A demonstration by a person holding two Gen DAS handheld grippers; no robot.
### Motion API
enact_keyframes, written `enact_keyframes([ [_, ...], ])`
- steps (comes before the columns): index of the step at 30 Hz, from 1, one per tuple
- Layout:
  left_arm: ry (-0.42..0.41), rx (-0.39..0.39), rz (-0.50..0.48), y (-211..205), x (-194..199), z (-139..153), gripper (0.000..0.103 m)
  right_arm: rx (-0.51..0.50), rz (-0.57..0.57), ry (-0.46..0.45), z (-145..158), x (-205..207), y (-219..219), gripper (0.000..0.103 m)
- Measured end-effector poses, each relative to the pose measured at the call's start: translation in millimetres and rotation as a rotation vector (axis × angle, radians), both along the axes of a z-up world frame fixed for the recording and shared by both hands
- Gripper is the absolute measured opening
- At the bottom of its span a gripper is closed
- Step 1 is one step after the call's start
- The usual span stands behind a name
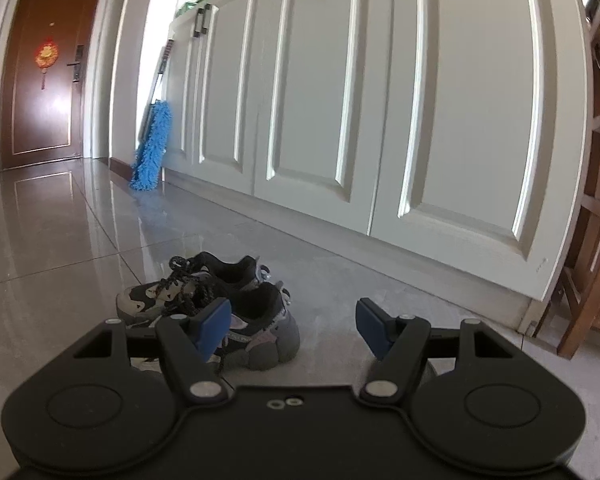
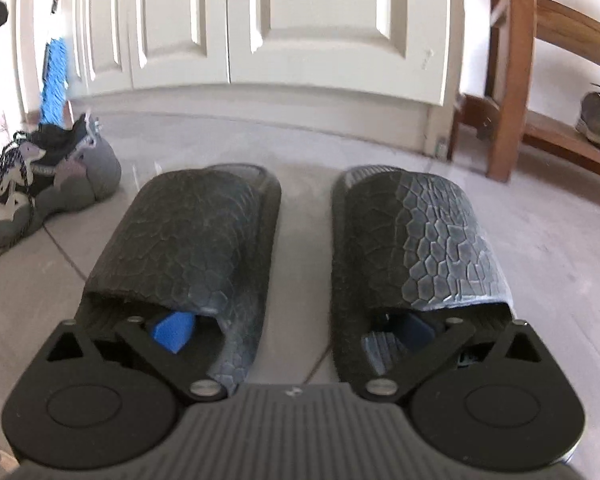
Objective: Organize scattered shoes
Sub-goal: 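Lift and carry the black slides with the right tool toward the rack, then raise the black slides in the right tool to the rack's middle shelf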
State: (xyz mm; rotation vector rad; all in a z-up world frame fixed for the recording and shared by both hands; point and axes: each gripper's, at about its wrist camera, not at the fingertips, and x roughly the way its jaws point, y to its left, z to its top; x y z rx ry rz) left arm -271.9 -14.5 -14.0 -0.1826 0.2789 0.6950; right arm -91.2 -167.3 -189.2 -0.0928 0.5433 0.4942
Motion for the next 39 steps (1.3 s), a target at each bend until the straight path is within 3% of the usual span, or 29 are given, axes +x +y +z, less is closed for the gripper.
enact_keyframes([
  [1, 0.003, 0.004, -0.006, -0.9, 1.5, 0.2, 0.069, 0.016, 0.018, 0.005, 2.6, 9.0, -2.1, 0.063],
  [3, 0.003, 0.004, -0.014, -2.1, 4.9, 0.0, 0.069, 0.049, 0.045, 0.022, 9.3, 28.0, -6.9, 0.056],
  [5, 0.004, 0.004, -0.026, -4.2, 9.0, -0.5, 0.069, 0.084, 0.040, 0.033, 13.6, 40.0, -12.3, 0.039],
  [7, 0.007, 0.009, -0.040, -8.0, 12.7, -0.8, 0.069, 0.109, 0.022, 0.028, 17.4, 49.7, -17.9, 0.035],
  [14, 0.001, 0.013, -0.105, -25.4, 30.1, -1.1, 0.069, 0.134, 0.031, -0.059, 39.6, 61.0, -34.9, 0.034],
  [25, -0.008, 0.014, -0.176, -51.0, 50.7, -6.9, 0.069, 0.137, -0.011, -0.014, 21.1, 61.5, -64.9, 0.032],
  [30, 0.005, 0.044, -0.205, -59.0, 51.4, -7.6, 0.069, 0.165, -0.033, -0.007, 3.4, 60.6, -69.0, 0.045],
  [35, 0.024, 0.041, -0.187, -58.1, 51.7, -11.5, 0.069, 0.189, -0.010, -0.011, 0.1, 64.9, -64.3, 0.070],
  [39, 0.042, 0.033, -0.184, -57.3, 53.6, -15.6, 0.069, 0.178, 0.011, -0.016, 0.1, 74.5, -60.3, 0.074],
])
